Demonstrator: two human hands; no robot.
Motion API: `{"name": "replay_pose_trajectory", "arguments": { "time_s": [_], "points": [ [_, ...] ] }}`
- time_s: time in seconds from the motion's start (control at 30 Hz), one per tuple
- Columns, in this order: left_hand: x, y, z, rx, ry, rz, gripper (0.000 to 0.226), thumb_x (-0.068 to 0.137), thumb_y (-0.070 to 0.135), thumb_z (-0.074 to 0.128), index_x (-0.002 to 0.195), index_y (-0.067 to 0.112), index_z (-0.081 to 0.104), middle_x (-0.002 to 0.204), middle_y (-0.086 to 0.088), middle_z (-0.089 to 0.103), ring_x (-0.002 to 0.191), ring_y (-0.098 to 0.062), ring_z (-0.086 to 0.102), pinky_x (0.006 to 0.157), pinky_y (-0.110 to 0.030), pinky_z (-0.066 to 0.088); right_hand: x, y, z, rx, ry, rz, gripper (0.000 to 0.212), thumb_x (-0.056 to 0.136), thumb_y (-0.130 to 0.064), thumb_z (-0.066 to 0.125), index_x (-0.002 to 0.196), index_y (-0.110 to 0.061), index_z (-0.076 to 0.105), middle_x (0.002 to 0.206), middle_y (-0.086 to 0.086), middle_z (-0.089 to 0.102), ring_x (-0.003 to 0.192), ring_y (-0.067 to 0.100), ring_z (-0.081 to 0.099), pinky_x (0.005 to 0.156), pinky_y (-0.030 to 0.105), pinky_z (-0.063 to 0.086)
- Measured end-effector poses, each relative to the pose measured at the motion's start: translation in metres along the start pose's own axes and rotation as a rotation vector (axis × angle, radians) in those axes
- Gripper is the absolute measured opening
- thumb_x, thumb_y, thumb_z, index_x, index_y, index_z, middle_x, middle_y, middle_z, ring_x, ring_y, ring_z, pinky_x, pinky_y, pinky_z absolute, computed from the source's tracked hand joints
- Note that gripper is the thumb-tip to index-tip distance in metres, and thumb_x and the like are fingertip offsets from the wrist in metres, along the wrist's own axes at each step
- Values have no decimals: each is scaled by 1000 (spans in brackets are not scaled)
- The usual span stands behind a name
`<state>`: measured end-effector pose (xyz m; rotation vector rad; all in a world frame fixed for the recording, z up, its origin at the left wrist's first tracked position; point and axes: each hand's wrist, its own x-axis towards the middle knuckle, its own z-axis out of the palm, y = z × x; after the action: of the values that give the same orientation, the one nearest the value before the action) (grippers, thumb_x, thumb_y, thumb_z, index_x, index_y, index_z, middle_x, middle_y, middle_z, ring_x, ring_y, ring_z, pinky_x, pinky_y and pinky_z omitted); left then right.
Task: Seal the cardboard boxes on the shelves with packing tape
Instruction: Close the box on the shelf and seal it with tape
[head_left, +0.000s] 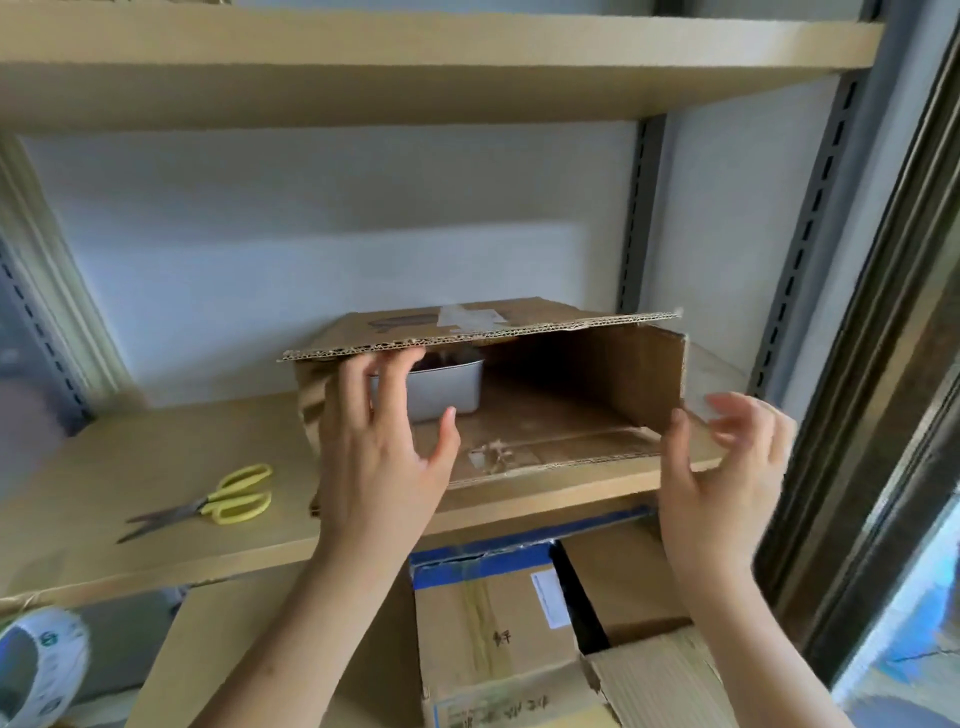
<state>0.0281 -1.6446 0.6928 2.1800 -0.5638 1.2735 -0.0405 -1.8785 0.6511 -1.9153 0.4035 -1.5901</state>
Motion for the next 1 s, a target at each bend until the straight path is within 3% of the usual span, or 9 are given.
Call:
{"name": "replay_pose_trajectory", "arguments": {
  "time_s": [0.07,0.17,0.27,0.43,0.57,0.67,0.77,0.9,1.0],
  "points": [
    [-3,0,3,37,-7,10,54,81,23,73,130,10,54,122,-11,45,112,-28,50,95,-37,45,0,2,0,87,-78,143,29,94,-26,61,120,-13,57,118,-2,51,101,16,59,88,33,53],
    [-8,1,5,40,-14,29,59,78,21,74,131,10,52,123,-10,42,112,-29,50,95,-38,46,-6,-12,9,130,-275,-128,28,96,-18,58,123,-15,66,119,-7,59,99,2,59,86,17,50],
    [-10,-1,5,6,-54,18,67,76,36,77,133,13,51,124,-9,40,111,-27,50,92,-40,51,-6,-12,23,-1,-394,-409,26,100,-18,56,122,-18,70,115,-7,69,105,12,56,92,30,48],
    [-35,-17,0,107,-308,193,103,58,69,77,144,25,39,128,-11,34,112,-28,50,90,-35,51,2,2,28,-15,-510,-318,25,98,-18,54,117,-22,71,126,-15,64,122,5,52,97,31,50],
    [-44,-35,5,205,-71,361,72,64,35,91,119,16,48,116,-9,40,98,-28,48,86,-35,41,9,12,23,120,-395,-357,17,99,-16,52,105,-7,65,109,-3,60,102,17,57,81,34,51],
    [-46,-42,11,243,181,392,61,75,41,86,115,16,47,111,-10,38,96,-28,48,80,-38,42,7,19,26,59,-181,-415,30,91,-23,64,110,-3,53,114,8,44,107,26,47,88,35,45],
    [-39,-43,16,313,225,355,72,78,52,80,136,25,48,126,-13,38,116,-33,45,93,-45,43,5,24,27,0,38,-384,55,85,-33,75,120,-5,44,120,12,34,113,32,39,90,44,46],
    [-27,-45,24,331,103,440,50,90,45,69,135,24,61,148,-4,51,141,-27,41,116,-48,28,7,27,31,-119,-122,-580,69,90,-44,67,144,-9,41,142,15,36,134,37,36,111,62,29],
    [-29,-55,33,235,38,504,45,92,34,70,132,16,62,143,-5,54,137,-28,47,113,-51,37,6,41,44,-260,-287,-722,64,94,-48,59,147,-13,45,154,8,38,144,40,28,117,64,15]
  ]
}}
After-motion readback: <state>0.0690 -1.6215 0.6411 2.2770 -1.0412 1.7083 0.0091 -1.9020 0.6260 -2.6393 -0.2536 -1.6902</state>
